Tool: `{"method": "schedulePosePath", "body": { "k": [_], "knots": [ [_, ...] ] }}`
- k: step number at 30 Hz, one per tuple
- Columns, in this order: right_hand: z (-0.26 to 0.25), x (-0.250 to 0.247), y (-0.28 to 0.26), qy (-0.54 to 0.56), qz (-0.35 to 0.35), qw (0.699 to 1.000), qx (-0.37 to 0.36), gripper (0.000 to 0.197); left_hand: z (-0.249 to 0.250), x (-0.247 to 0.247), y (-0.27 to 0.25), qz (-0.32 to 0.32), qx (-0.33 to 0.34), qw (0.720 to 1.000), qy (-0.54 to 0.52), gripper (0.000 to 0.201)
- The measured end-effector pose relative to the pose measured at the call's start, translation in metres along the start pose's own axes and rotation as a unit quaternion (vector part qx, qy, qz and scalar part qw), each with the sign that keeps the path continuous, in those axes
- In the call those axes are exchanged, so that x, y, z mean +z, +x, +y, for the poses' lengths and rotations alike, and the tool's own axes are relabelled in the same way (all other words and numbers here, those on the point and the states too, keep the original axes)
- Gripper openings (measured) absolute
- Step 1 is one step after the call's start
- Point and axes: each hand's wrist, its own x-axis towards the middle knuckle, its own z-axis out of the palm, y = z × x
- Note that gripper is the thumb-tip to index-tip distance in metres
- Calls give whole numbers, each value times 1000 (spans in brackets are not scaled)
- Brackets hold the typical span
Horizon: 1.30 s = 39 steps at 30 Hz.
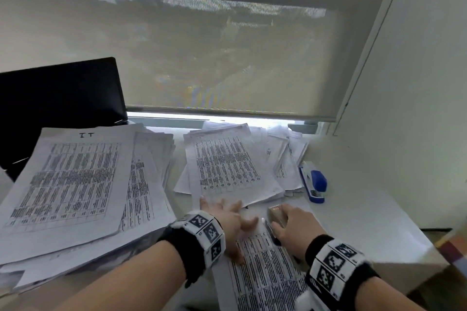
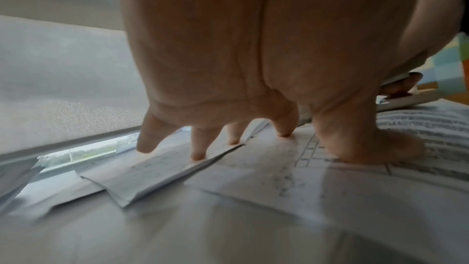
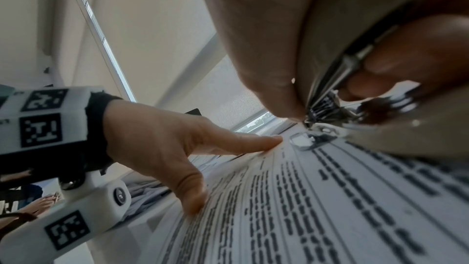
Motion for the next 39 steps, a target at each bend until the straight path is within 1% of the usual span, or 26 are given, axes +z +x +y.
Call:
{"method": "schedulePosePath", "body": {
  "k": [4, 7, 10, 12, 14, 17, 18, 20, 21, 23, 26, 31, 34, 37, 39],
  "knots": [
    [-7, 3, 9, 8, 10, 1000, 1, 32, 5, -7, -2, -17, -2, 999, 29, 99],
    [-16, 6, 23, 26, 39, 999, 17, 29, 6, -6, -2, -15, -4, 999, 28, 97],
    [-20, 6, 36, 63, 53, 995, 55, 33, 3, -4, -1, -12, -11, 1000, 23, 97],
    [-15, 5, 37, 59, 50, 995, 58, 38, 2, -5, 0, -10, -10, 1000, 25, 98],
    [-4, 1, 30, 51, 47, 996, 48, 39, 3, -5, 1, 7, -14, 1000, 11, 93],
    [16, -7, 17, 65, 51, 996, 37, 34, 9, -5, 5, 65, -37, 995, -64, 75],
    [23, -9, 14, 67, 50, 996, 35, 33, 12, -5, 7, 86, -40, 993, -74, 73],
    [33, -12, 8, 54, 44, 997, 27, 34, 21, -8, 11, 105, -34, 992, -68, 79],
    [36, -12, 6, 48, 37, 998, 22, 35, 24, -9, 14, 103, -28, 992, -69, 85],
    [41, -13, 1, 37, 17, 999, 13, 37, 28, -12, 17, 77, -25, 994, -72, 94],
    [44, -14, -3, 25, -1, 1000, 3, 40, 27, -17, 19, 37, -26, 997, -59, 93],
    [39, -17, 3, 8, -15, 1000, 6, 38, 32, -25, 20, 15, -28, 999, -20, 93],
    [30, -16, 12, 0, -4, 1000, 14, 33, 36, -29, 19, -3, -36, 999, 2, 94],
    [16, -18, 21, -12, 6, 1000, 11, 28, 40, -32, 18, -7, -38, 999, 29, 93],
    [10, -20, 30, 5, 19, 1000, 18, 27, 42, -33, 18, -8, -38, 999, 38, 93]
  ]
}}
